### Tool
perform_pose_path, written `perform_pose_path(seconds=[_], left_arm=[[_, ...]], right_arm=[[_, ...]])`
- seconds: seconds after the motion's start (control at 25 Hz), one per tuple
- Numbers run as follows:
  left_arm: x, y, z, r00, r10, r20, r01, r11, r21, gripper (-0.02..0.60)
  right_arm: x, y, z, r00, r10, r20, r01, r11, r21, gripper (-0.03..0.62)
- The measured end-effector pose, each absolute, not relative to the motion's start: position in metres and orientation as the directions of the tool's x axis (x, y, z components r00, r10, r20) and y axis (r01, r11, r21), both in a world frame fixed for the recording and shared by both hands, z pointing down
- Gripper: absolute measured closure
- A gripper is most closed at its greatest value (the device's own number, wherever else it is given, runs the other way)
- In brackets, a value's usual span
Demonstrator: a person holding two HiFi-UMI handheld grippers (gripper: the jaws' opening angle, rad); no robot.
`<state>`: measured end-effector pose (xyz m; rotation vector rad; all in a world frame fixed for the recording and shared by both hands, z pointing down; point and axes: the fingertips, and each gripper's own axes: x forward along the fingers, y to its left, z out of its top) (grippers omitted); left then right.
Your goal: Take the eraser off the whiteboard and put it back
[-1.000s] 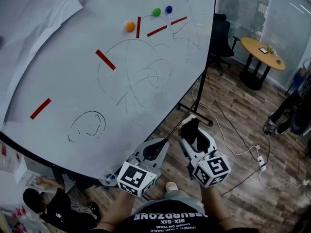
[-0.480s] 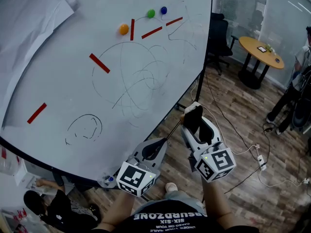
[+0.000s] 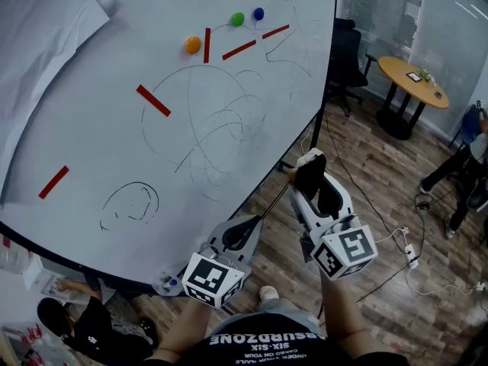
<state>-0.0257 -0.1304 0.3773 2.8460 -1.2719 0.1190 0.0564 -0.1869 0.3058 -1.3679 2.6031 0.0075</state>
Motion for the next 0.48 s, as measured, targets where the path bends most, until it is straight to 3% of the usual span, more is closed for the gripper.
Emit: perform_pose_path(seconds=[0.48], left_arm=[[-0.033,-0.149,0.382,0.646,-0.759,0.085,-0.762,-0.648,0.005,0.574]], right_arm=[[0.043,-0.213,0.302,-0.581,-0.793,-0.184,-0.795,0.601,-0.081,0.353]])
